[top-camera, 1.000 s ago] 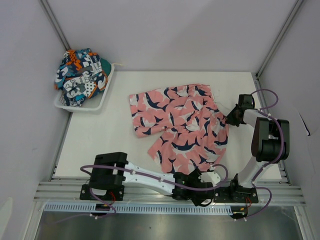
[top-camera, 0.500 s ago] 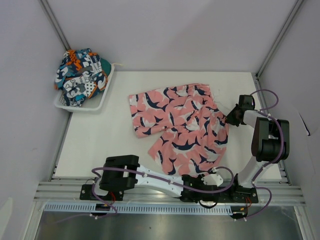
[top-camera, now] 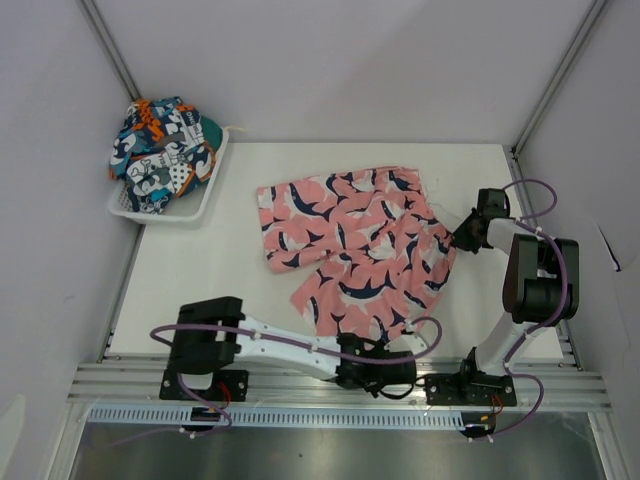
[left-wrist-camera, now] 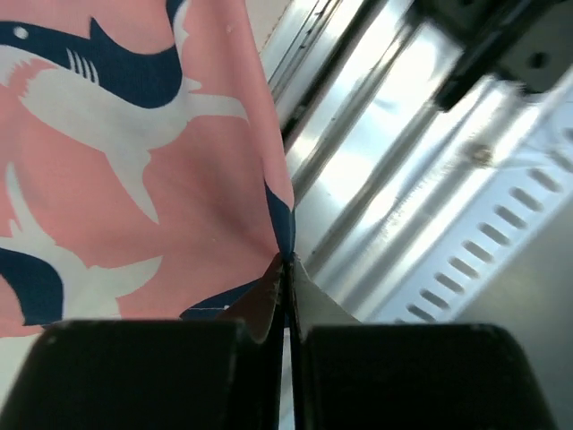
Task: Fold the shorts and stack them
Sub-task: Fold the shorts
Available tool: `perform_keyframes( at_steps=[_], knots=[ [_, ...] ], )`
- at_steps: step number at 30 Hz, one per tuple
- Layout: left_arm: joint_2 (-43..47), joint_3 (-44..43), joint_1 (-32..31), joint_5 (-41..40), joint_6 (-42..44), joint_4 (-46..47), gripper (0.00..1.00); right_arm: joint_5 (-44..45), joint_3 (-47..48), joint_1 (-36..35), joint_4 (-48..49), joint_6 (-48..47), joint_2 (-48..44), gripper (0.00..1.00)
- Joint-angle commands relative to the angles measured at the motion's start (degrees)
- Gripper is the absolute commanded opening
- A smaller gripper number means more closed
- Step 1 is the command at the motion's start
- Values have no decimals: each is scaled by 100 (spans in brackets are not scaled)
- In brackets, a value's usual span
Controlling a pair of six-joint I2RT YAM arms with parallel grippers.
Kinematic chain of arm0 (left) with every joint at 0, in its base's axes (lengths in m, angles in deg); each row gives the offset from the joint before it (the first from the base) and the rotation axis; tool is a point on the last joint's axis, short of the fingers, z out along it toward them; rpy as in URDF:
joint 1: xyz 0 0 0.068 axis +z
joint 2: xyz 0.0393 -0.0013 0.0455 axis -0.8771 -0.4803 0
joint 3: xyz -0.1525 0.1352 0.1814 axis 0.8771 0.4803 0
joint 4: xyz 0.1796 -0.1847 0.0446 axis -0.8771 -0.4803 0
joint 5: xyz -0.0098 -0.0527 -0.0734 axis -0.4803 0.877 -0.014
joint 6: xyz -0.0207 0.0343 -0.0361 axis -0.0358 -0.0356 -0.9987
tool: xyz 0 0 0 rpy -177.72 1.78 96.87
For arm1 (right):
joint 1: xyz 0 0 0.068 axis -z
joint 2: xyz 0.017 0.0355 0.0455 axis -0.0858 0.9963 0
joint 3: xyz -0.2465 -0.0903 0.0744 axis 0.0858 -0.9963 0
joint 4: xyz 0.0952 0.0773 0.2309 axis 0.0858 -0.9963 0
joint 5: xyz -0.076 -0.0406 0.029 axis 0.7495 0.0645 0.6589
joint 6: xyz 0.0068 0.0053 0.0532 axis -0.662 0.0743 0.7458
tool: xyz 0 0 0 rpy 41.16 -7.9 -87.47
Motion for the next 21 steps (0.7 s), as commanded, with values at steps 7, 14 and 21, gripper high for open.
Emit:
perform_keyframes(
  at_steps=[7,14,21],
  knots=[
    [1230,-166,21,2391,44,994,0,437,406,163,-1907,198,-874,0],
    [1326,-765,-15,2806,52,713,0,367,465,233,-2355,189,-1719,0],
    [2354,-538,722,3158,-202,686,0,428,1273,304,-2865,216,-1932,0]
  ],
)
